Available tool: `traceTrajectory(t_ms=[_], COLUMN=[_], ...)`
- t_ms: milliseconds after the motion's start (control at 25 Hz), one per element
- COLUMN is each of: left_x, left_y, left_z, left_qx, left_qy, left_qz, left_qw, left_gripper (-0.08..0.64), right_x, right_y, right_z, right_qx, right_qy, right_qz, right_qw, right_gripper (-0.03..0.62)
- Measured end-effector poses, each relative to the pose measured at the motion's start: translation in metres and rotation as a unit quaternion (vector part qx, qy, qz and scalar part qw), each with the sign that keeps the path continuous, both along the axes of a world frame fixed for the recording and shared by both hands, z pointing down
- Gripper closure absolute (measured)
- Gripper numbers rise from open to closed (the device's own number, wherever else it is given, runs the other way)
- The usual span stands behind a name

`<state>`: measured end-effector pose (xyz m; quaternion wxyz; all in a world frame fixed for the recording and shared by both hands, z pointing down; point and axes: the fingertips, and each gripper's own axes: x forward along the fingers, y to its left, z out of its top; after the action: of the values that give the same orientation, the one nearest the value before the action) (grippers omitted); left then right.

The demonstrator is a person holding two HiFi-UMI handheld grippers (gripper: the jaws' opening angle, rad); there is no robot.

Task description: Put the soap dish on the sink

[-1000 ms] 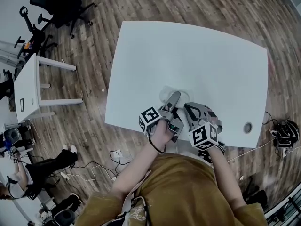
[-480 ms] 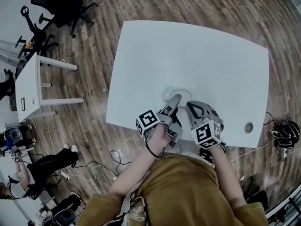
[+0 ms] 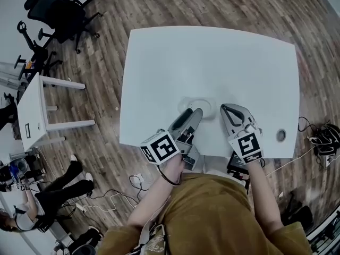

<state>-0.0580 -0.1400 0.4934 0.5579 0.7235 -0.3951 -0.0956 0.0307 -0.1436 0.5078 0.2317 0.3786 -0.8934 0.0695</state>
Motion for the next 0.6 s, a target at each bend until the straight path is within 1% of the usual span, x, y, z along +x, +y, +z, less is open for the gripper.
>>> traceTrajectory(t_ms=[120,160,240,320,360,400,480,600], left_x=[-0.002,-0.003,-0.004,-0.004,-0.003,-0.003,-0.003,-0.002], left_y=[-0.004,-0.004,-0.005,-0.006,-0.006,-0.007,-0.009,-0.008], left_z=[-0.006,-0.008,-0.012,-0.017,-0.021,-0.025,-0.036,-0.053], left_qx=[0.036,0.049,0.077,0.106,0.124,0.144,0.186,0.236], left_qy=[-0.047,-0.065,-0.106,-0.151,-0.175,-0.2,-0.248,-0.308], left_qz=[0.016,0.021,0.028,0.032,0.031,0.029,0.023,0.019], left_qw=[0.9981,0.9965,0.991,0.9822,0.9762,0.9687,0.9505,0.9214], left_gripper=[0.35,0.382,0.435,0.481,0.497,0.497,0.499,0.509], right_x=[0.028,0.037,0.05,0.058,0.061,0.064,0.07,0.079], right_y=[-0.003,-0.002,0.001,0.006,0.008,0.011,0.016,0.022], right_z=[-0.017,-0.022,-0.03,-0.038,-0.044,-0.05,-0.061,-0.075], right_qx=[0.011,0.016,0.022,0.031,0.041,0.053,0.074,0.092], right_qy=[-0.017,-0.022,-0.031,-0.045,-0.052,-0.059,-0.072,-0.089], right_qz=[0.039,0.05,0.066,0.075,0.08,0.085,0.099,0.124], right_qw=[0.999,0.998,0.997,0.996,0.995,0.993,0.99,0.984], right_gripper=[0.586,0.586,0.586,0.586,0.586,0.586,0.586,0.586])
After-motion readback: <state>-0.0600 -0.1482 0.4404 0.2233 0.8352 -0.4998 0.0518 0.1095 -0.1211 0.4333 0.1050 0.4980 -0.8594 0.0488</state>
